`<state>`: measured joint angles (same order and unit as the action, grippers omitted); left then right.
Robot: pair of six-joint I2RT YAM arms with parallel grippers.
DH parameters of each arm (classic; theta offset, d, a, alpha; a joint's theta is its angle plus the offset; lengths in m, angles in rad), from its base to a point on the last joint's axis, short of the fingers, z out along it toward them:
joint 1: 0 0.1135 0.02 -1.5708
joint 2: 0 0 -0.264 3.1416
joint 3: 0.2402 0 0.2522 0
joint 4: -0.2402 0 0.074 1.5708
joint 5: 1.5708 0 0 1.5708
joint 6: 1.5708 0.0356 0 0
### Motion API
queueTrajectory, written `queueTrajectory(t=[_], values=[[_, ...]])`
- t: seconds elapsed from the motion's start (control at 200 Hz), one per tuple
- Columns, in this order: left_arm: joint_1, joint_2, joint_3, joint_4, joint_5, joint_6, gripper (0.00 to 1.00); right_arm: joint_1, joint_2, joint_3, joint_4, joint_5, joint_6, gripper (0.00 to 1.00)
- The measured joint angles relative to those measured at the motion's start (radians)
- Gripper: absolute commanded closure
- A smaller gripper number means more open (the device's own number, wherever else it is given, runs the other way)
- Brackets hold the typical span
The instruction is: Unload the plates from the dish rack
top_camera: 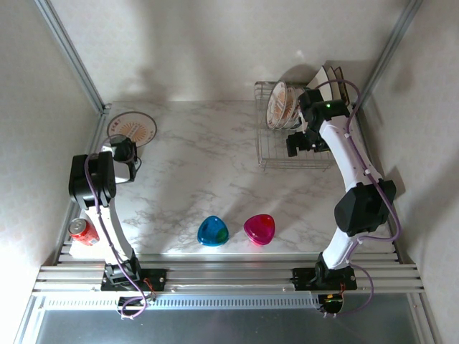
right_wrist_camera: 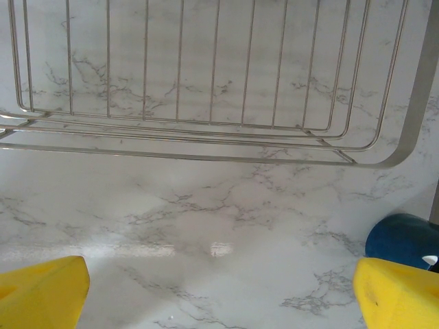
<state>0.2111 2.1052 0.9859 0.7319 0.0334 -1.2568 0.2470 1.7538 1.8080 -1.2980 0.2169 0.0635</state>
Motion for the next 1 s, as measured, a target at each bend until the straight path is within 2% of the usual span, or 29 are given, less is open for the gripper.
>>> queueTrajectory(t=[0.235,0.451,0.551,0.791,1.001], values=[[0.000,0.000,0.017,-0.011,0.000,0.009,0.65,0.000,-0.016,-0.006,0.007,0.005,0.000,0.01],[0.000,-0.014,0.032,-0.006,0.005,0.024,0.30,0.001,-0.045,-0.020,0.024,0.008,0.000,0.01],[0.000,-0.030,0.040,-0.024,0.002,0.037,0.19,0.001,-0.049,-0.036,0.033,0.007,0.000,0.01],[0.000,-0.082,0.043,-0.126,-0.008,0.094,0.01,0.003,-0.053,-0.083,0.075,-0.011,0.001,0.01],[-0.001,-0.110,0.061,-0.240,-0.035,0.164,0.01,0.005,-0.062,-0.098,0.109,-0.034,0.003,0.01]])
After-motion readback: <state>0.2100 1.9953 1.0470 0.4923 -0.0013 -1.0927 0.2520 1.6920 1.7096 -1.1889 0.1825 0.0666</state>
